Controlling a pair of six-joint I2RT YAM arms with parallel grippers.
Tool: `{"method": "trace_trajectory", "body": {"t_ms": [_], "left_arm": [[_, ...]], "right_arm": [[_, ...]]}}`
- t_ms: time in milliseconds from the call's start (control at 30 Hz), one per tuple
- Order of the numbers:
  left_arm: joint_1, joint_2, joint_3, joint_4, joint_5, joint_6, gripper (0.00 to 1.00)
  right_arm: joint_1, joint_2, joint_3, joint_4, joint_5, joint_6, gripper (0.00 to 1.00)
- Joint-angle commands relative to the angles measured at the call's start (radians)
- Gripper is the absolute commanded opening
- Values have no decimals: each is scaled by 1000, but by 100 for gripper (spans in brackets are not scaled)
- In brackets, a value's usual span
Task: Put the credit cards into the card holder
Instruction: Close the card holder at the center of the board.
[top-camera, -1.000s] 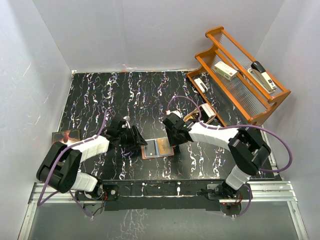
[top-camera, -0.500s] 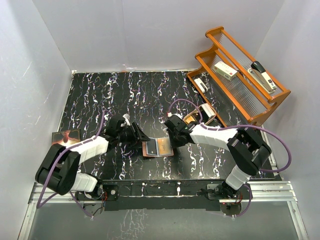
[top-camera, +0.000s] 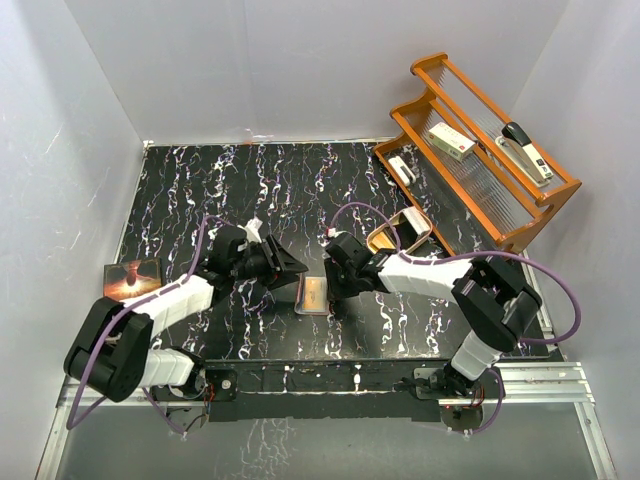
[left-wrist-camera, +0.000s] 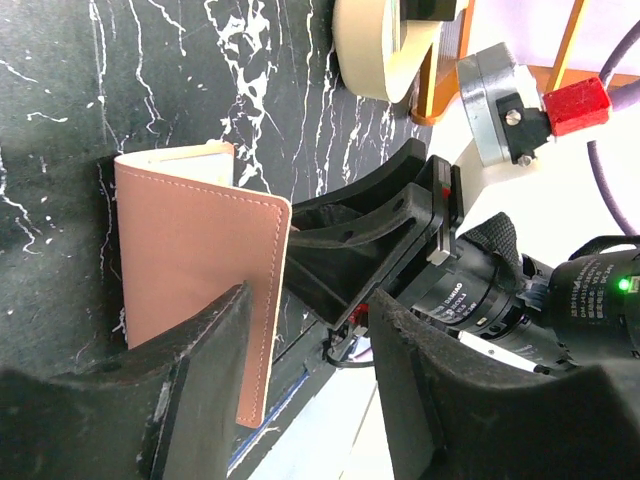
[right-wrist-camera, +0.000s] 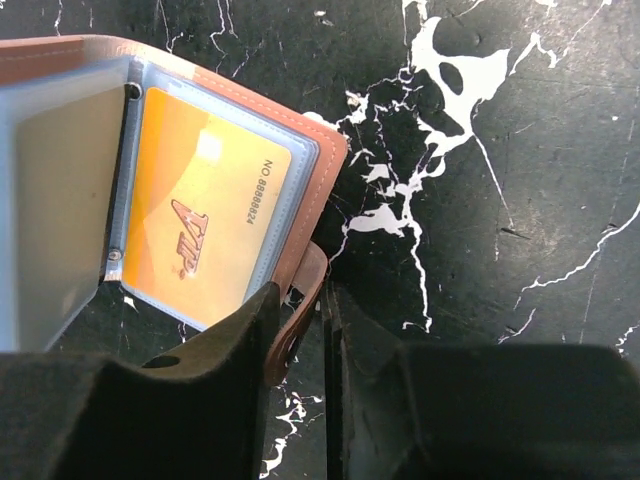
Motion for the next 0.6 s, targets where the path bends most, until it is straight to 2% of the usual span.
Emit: {"method": "trace_trajectory", "body": {"t_ms": [0,200,567], "left_arm": [[-21,37,-10,79,53,-21,46],[-59,127,41,63,44,41,36],[-84,232,84,-20,-15,160,17]], "right_arm": [[7,-12,21,35,14,-4,24],[7,-83,22,-13,43,-5,30],[6,-184,-21,31,-8,67,31]]}}
